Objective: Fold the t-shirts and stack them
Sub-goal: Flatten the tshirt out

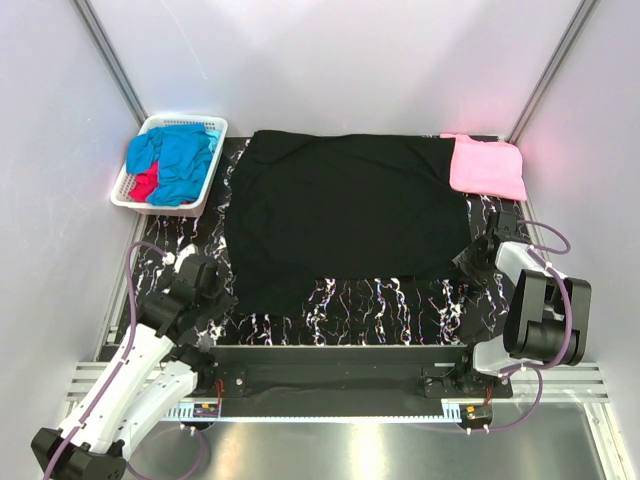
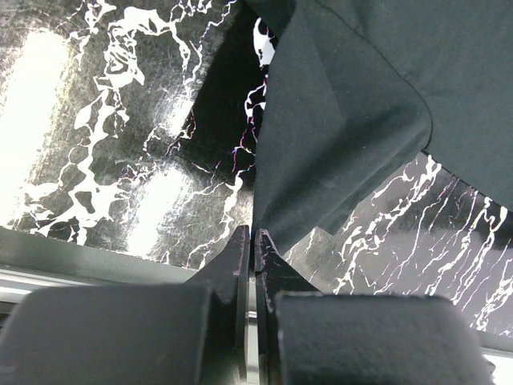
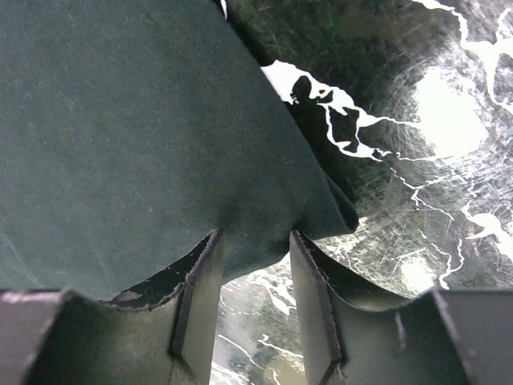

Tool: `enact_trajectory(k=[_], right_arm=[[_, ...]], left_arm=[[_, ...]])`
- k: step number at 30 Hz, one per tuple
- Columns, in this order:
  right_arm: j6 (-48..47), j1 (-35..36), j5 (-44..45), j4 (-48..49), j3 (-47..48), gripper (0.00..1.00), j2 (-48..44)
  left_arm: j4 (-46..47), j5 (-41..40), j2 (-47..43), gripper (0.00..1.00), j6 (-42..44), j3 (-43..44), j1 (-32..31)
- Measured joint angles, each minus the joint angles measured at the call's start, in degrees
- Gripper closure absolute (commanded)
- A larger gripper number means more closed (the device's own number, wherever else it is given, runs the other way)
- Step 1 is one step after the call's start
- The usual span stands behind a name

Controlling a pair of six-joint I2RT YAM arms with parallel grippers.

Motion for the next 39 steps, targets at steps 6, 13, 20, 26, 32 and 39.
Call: enact_trajectory(k=[6, 13, 20, 26, 32, 39], right_arm=[[1.95, 0.0, 2.69, 0.79, -2.73, 0.55, -3.23], [3.54, 0.0, 7.08, -1.99, -2.86, 0.52, -4.26], [3.52, 0.0, 8.81, -3.85, -1.68, 0.51, -4.26], [2.67, -0.15, 9.33, -4.42, 2.19, 0.51, -1.86], [2.56, -0.72, 7.52, -3.56, 3.19, 0.51, 1.6], [2.78, -1.14, 6.34, -3.45, 3.15, 0.5, 1.6]], left_arm=[[0.0, -0.5, 0.0, 1.0, -0.11, 0.35, 0.0], [-0.07, -1.03, 0.37, 1.0, -0.09, 1.66, 0.0], [-0.17, -1.09, 0.37, 1.0, -0.11, 2.21, 0.0], [-1.18, -1.11, 0.37, 1.0, -0.09, 2.97, 0.0], [-1.64, -1.31, 0.37, 1.0, -0.09, 4.09, 0.0], [-2.05, -1.55, 0.76, 1.0, -0.09, 4.42, 0.0]])
